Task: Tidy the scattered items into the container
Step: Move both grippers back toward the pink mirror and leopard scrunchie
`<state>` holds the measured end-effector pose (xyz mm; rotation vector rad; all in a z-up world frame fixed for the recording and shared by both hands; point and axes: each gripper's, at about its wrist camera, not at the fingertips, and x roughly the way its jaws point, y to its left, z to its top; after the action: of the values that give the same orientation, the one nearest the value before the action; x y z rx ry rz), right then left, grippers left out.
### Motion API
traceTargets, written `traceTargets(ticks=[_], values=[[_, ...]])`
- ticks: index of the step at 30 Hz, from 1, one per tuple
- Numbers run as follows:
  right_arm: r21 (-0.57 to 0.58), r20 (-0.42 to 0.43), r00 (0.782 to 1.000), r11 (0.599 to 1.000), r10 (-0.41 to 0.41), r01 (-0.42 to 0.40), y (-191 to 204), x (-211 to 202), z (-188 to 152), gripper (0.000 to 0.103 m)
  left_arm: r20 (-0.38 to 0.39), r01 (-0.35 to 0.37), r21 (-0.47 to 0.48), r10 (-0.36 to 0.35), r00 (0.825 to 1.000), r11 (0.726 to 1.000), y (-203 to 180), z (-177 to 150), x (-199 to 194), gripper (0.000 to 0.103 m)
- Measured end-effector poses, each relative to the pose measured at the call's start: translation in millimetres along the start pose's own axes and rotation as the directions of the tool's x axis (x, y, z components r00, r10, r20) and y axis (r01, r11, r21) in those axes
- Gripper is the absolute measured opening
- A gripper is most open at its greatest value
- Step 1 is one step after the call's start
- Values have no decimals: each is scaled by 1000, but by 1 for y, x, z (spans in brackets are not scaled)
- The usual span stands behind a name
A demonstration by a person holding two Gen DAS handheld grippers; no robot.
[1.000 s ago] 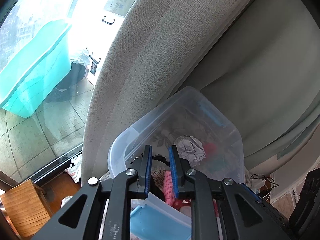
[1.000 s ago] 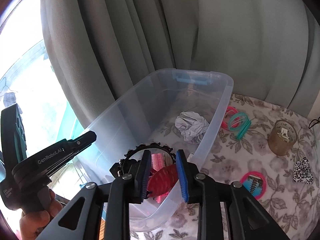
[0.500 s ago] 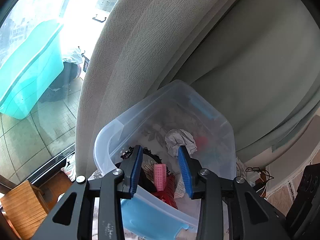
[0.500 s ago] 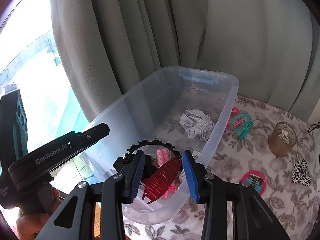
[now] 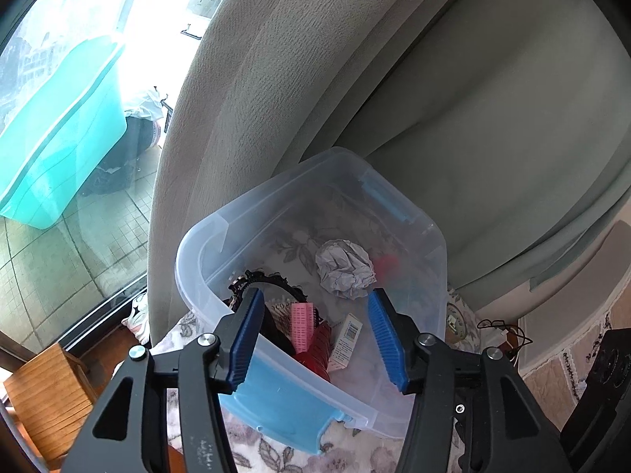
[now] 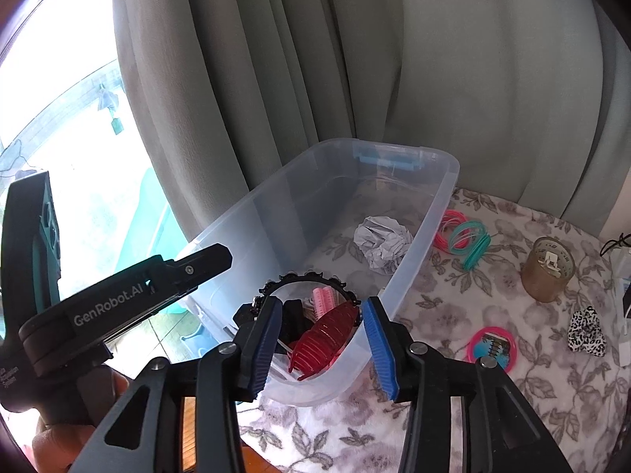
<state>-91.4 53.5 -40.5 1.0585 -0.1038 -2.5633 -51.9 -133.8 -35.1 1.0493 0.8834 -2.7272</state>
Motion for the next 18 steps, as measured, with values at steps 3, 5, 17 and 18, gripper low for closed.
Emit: traceTargets(ticks=[3, 5, 17, 18], values=[[8, 23, 1000, 1000, 3, -3, -2, -12, 0, 50, 4, -2, 14, 2, 1000, 1000, -8, -2, -7, 57], [15, 40, 999, 1000, 4, -5, -4, -21, -1, 51, 13, -7, 31, 7, 1000, 999, -15, -4, -13, 58], [98, 149, 989, 995, -6, -8, -37, -83, -8, 55, 62, -16, 170, 6, 998, 985, -75, -20, -54, 64], [108, 160, 987, 994, -9, -8, -40, -88, -8, 55, 64, -17, 184, 5, 998, 983, -81, -23, -57, 64]])
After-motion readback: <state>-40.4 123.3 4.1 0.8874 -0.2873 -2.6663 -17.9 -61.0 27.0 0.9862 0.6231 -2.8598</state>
